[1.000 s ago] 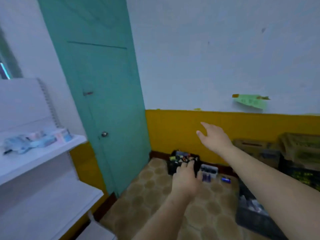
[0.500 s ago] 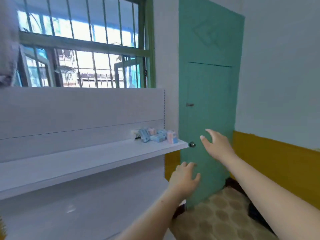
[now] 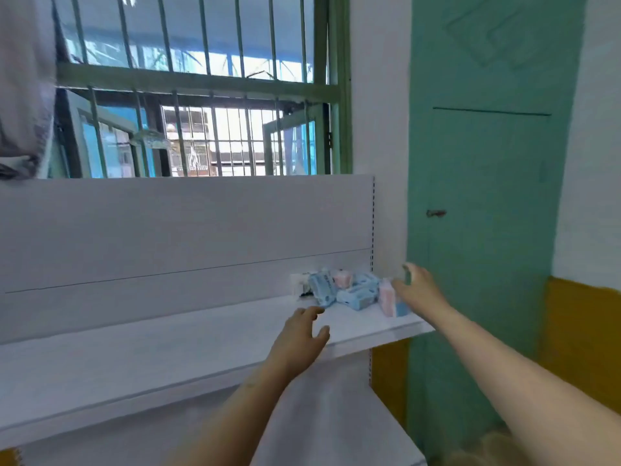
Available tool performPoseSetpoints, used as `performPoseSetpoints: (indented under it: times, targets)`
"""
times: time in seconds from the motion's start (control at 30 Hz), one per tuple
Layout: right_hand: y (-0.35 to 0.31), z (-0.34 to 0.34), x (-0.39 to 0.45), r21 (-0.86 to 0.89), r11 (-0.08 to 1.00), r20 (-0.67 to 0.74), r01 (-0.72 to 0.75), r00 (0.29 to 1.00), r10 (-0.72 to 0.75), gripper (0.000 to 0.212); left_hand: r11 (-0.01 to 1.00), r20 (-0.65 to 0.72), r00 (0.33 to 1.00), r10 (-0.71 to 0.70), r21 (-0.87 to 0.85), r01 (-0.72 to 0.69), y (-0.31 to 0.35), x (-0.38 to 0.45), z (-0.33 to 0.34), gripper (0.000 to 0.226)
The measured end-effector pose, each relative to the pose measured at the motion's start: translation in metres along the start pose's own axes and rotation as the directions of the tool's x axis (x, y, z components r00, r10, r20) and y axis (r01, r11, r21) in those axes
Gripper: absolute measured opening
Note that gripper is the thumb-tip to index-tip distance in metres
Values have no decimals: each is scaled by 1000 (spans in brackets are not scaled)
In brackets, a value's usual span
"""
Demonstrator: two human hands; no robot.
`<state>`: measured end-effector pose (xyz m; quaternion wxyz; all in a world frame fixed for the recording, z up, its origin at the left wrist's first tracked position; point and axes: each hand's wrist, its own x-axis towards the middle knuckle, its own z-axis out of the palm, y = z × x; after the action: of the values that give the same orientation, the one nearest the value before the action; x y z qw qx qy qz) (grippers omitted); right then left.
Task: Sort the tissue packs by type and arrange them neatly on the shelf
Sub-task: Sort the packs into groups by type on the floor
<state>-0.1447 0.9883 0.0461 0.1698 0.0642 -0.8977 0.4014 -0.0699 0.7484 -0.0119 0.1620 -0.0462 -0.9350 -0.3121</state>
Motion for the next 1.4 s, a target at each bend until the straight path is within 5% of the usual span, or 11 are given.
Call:
performPoseSetpoints:
  times: [0.43, 0.6, 0.9, 1.13, 1.3, 1.4]
  targets:
    - [29, 153, 170, -185, 975, 141, 120, 985, -95, 60, 989, -70, 988, -141, -61, 137, -137, 191, 29, 51]
    - [30, 197, 234, -335, 941, 164, 39, 986, 18, 73, 976, -90, 977, -194, -119, 183, -183, 272, 35, 65]
    - [50, 257, 303, -268, 934, 161, -236, 945, 285, 111, 951, 53, 985, -162, -257, 170, -223, 341, 89, 57]
    - [57, 291, 321, -277, 921, 93, -273, 947, 309, 78, 926, 69, 964, -255, -268, 264, -234, 362, 97, 79]
    - [52, 274, 323, -220, 962, -1, -164, 986, 168, 71, 950, -143, 976, -162, -289, 115, -211, 355, 50, 60]
    - [37, 263, 323, 9, 994, -65, -111, 992, 111, 57, 910, -249, 958, -141, -413, 26, -197, 350, 27, 46]
